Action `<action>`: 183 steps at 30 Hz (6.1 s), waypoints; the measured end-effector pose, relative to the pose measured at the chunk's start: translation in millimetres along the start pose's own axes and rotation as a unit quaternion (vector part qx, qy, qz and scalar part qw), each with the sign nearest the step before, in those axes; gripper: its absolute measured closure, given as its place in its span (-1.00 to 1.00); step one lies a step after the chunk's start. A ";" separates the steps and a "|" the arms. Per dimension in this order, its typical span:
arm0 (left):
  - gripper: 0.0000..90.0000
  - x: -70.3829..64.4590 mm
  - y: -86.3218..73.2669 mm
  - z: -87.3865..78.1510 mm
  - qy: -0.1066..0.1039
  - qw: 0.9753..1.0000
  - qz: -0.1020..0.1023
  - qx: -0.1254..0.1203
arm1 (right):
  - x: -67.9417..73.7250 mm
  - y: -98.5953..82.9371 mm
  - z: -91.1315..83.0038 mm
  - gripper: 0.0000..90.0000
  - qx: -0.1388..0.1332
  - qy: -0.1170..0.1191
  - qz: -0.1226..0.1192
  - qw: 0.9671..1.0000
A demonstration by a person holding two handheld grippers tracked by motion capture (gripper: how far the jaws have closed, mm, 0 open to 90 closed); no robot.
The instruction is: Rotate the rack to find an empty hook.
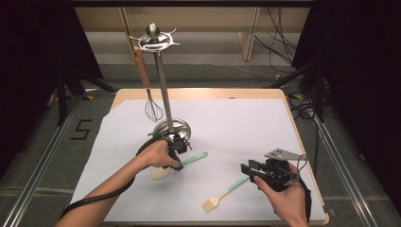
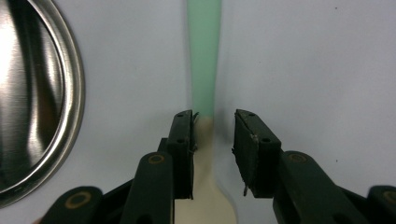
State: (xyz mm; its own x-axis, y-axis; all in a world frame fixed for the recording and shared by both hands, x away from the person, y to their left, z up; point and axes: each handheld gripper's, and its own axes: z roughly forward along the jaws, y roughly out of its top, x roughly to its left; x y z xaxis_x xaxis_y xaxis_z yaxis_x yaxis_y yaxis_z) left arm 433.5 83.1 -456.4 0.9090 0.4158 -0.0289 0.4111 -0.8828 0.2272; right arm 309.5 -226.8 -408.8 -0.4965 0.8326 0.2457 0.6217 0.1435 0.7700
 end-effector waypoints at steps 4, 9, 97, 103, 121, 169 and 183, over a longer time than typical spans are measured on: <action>0.51 2.2 0.7 2.4 -0.005 1.000 -0.004 0.004 | -0.3 0.0 -0.8 0.36 0.000 0.000 0.001 1.000; 0.54 3.2 2.6 2.6 -0.005 1.000 -0.001 0.011 | -0.7 0.3 -2.4 0.36 0.005 -0.007 -0.002 1.000; 0.49 -67.4 -22.6 -71.1 0.005 0.914 -0.030 -0.405 | 61.6 93.0 35.6 0.84 -0.079 0.151 -0.044 0.984; 0.24 -56.9 -29.1 -78.4 -0.074 0.901 -0.002 -0.427 | 60.1 95.7 32.1 0.84 -0.064 0.182 -0.081 0.978; 0.44 -57.0 -22.8 -75.3 -0.140 0.890 0.000 -0.434 | 66.6 92.6 32.0 0.84 -0.034 0.236 -0.123 0.963; 0.84 -30.8 -35.8 -124.1 -0.032 0.879 -0.038 -0.475 | 32.5 37.5 22.8 0.34 -0.041 0.110 -0.095 0.989; 0.84 -19.0 -34.7 -136.4 -0.008 0.876 -0.028 -0.481 | 23.4 27.2 17.6 0.33 -0.062 0.090 -0.081 0.991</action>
State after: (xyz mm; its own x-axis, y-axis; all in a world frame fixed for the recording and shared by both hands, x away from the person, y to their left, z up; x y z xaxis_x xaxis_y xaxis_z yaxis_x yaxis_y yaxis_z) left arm 392.6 135.6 -331.0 0.8934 0.4425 -0.0779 0.2136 -0.2656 0.9401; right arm 325.5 -194.0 -392.5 -0.6901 0.6941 0.2050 0.4517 0.1918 0.8713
